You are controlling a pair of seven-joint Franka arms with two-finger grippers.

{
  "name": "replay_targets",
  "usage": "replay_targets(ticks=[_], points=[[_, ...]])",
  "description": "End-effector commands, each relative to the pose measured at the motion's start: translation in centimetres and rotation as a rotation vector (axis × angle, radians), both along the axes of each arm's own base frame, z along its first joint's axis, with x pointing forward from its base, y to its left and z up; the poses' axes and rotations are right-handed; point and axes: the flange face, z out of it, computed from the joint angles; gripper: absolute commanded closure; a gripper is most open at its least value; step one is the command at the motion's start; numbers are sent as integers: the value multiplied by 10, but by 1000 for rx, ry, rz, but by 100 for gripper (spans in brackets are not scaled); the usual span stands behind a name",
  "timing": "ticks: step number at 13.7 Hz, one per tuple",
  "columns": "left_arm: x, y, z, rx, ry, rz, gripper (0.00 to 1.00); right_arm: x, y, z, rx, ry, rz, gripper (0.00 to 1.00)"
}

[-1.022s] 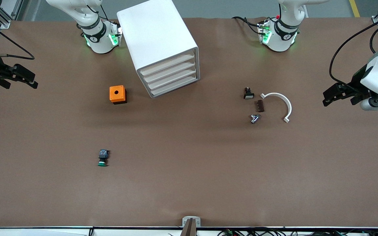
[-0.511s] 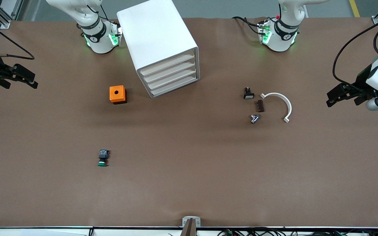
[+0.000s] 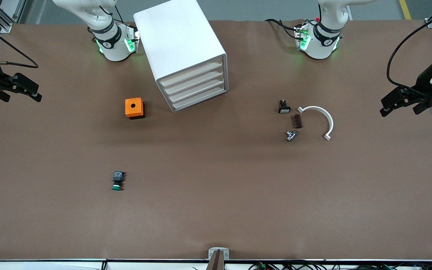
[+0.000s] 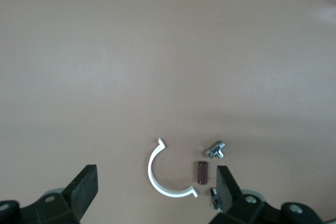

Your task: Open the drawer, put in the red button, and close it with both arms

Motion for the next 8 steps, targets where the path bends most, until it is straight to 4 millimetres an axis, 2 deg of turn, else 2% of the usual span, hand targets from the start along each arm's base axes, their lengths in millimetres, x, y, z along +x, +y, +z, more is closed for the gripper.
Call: replay_targets(ticks=[1,8], points=[[-6,4,12,8,8,-14,1,-10,-1,6,-9,-26,11,0],[-13,3,14,11,37,-19,1,-19,-1,1,0,-47,10,0]])
